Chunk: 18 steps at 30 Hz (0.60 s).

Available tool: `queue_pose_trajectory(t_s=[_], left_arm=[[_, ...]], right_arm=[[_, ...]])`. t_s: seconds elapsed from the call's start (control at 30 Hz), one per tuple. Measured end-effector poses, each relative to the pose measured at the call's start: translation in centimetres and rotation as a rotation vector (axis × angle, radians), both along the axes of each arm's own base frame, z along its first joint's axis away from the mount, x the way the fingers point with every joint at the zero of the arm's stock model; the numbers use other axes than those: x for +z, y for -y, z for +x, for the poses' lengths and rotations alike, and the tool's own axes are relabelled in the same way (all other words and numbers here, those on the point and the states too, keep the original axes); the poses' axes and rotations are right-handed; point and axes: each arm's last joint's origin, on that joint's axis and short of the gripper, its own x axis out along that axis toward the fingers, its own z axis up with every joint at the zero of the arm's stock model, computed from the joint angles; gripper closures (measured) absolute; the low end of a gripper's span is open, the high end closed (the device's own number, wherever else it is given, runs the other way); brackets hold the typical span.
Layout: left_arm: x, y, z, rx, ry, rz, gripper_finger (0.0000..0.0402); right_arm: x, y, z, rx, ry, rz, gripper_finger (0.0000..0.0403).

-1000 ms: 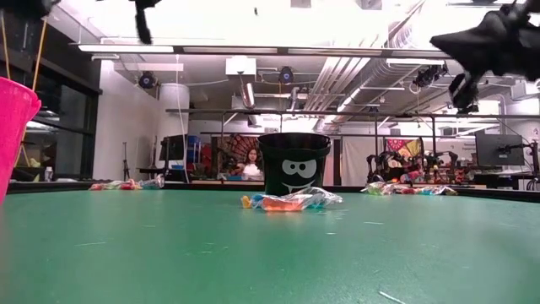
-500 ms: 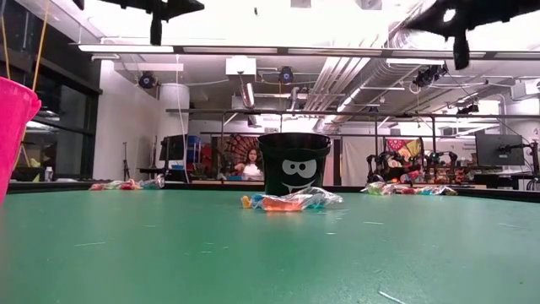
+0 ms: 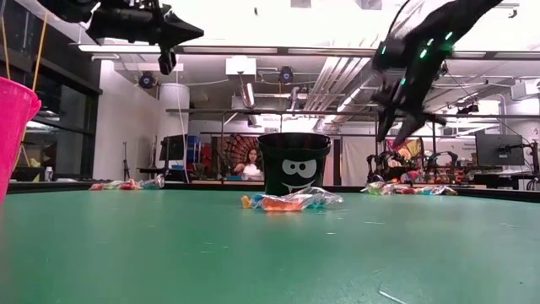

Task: Sort candy by brand, put in halloween buckets
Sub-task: Put the green gummy into the orange bucket

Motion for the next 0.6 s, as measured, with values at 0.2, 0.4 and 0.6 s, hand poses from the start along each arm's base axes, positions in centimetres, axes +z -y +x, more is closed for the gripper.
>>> queue_pose_trajectory(t_s=[0.2, 0.4, 0.6], left_arm=[[0.2, 0.3, 0.0, -0.01, 0.009, 0.013, 0.0402], [0.4, 0.2, 0.0, 0.005, 0.019, -0.003, 0.0402], [0.4, 0.1, 0.0, 0.045, 0.02, 0.004, 0.0402]], right_arm=[[-3.0, 4.2, 2.3, 0.082, -0.06, 0.086, 0.0175], [-4.8, 6.4, 4.0, 0.146, -0.203, 0.123, 0.0195], [-5.7, 6.9, 4.2, 0.19, -0.33, 0.12, 0.022]])
